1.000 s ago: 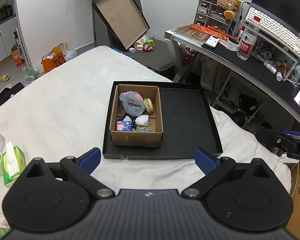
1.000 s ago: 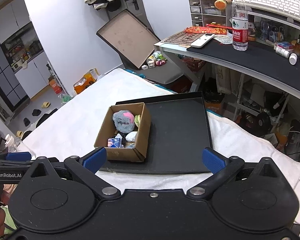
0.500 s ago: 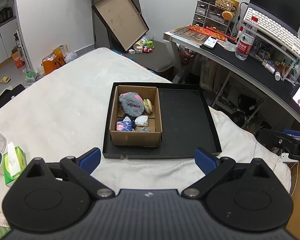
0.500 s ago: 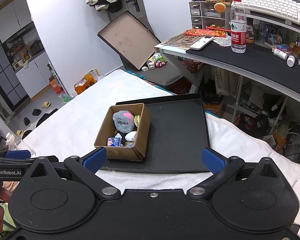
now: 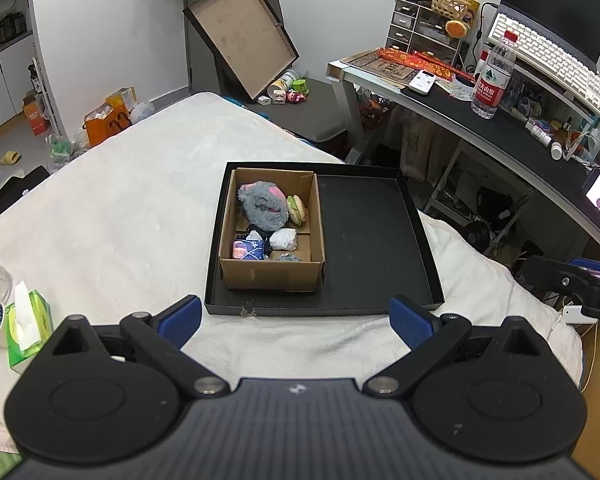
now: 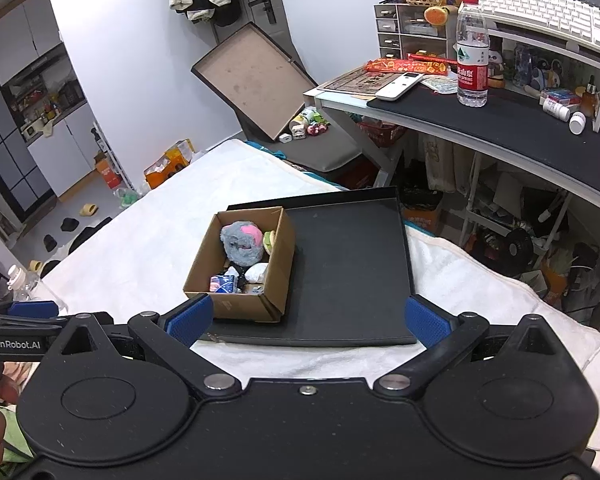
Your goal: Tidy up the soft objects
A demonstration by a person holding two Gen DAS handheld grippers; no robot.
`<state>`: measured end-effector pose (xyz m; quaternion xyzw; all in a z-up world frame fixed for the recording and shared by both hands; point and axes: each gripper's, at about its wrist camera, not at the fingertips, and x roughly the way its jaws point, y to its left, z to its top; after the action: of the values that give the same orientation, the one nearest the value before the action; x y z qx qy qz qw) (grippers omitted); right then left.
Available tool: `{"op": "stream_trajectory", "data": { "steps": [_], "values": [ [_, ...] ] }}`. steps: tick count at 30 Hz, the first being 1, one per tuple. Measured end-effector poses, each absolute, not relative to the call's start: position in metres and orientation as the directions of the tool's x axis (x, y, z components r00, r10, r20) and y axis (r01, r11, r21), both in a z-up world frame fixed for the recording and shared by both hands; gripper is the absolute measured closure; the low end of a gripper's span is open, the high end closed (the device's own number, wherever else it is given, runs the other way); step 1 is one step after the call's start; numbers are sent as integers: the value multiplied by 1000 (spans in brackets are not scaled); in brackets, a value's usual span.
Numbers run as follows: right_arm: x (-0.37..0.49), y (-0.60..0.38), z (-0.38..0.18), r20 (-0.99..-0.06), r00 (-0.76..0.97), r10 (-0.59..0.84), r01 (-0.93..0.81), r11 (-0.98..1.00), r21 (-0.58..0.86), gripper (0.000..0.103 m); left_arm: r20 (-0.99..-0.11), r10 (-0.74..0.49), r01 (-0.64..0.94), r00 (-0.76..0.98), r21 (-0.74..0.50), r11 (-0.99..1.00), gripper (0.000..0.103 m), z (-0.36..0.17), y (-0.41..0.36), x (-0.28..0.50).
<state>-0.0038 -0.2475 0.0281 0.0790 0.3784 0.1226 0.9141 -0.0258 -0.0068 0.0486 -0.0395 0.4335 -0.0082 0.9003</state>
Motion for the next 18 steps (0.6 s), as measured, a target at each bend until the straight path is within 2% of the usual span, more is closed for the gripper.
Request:
{"op": "stream_trajectory", "data": {
  "steps": [18],
  "values": [
    [-6,-244,30,-673,682,286,-175,957,229,0,-782,-52,-18,621,-81,997,4,43,-9,-25]
  ]
}}
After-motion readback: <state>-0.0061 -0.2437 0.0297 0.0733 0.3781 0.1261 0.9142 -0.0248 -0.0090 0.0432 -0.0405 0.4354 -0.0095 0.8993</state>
